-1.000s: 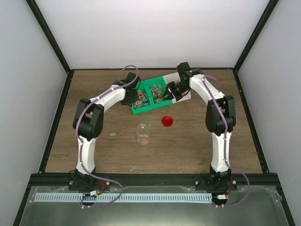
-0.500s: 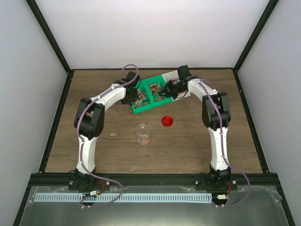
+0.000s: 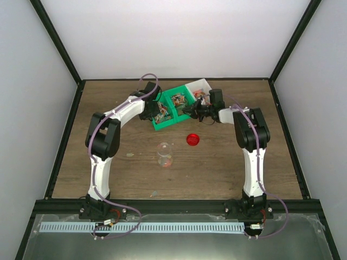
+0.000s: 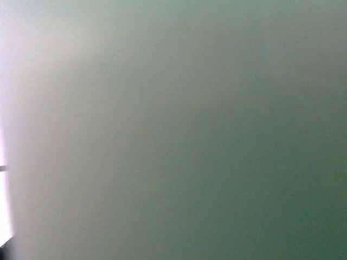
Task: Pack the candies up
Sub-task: Scoop the fake candies from the storage box.
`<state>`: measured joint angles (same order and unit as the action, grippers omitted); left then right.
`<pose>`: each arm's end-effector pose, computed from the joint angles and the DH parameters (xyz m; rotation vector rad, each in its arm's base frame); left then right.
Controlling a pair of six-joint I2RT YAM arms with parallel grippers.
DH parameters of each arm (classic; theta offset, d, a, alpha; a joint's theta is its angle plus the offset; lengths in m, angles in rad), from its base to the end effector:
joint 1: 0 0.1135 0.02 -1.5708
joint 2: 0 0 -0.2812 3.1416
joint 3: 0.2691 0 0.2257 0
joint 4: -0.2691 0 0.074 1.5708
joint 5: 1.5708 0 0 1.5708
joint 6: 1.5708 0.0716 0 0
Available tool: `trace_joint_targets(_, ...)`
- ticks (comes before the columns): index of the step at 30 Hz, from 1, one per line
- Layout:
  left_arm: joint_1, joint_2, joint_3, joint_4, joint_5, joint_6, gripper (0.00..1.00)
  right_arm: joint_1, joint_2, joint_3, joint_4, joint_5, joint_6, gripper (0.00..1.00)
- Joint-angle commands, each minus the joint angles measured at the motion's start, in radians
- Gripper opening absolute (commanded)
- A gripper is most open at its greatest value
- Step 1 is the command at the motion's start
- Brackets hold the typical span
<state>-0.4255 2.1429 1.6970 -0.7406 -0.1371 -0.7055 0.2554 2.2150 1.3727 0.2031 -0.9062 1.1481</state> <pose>0.4128 -0.1763 0.1759 -0.4189 2.7101 -0.1269 0.4437 0.1741 0.1455 0.5141 2.4563 1.6974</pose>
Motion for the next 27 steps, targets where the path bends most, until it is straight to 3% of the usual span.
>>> trace_joint_targets(1,-0.039,0.094,-0.031,0.013,0.246,0.017,0.04,0.047,0.011,-0.041,0.093,-0.12,-0.041,0.01)
trace_joint_targets(27,-0.028,0.084,0.005,0.03,0.237,-0.024,0.04,0.005,-0.273,-0.281,-0.04,-0.094,-0.157,0.01)
